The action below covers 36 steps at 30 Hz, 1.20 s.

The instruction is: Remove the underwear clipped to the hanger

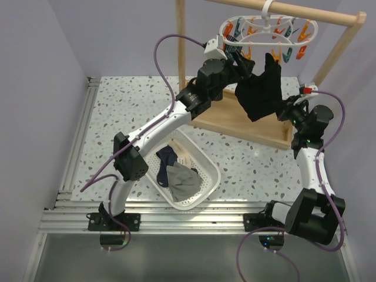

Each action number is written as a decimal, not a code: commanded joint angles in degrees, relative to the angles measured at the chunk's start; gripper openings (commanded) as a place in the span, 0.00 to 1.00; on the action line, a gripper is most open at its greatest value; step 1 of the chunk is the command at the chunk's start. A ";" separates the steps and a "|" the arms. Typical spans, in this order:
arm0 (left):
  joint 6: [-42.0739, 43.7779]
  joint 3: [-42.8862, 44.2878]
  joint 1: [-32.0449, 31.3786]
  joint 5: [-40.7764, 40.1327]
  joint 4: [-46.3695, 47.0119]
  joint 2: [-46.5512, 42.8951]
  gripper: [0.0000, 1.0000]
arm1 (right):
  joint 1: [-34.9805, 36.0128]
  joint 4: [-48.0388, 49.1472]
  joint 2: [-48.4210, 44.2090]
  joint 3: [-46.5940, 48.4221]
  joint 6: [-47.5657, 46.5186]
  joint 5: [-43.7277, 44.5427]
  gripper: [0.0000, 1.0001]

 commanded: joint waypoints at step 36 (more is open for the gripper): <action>13.74 10.12 -1.72 -15.67 22.31 9.18 0.70 | 1.41 1.37 -1.19 -1.02 -1.37 -1.67 0.00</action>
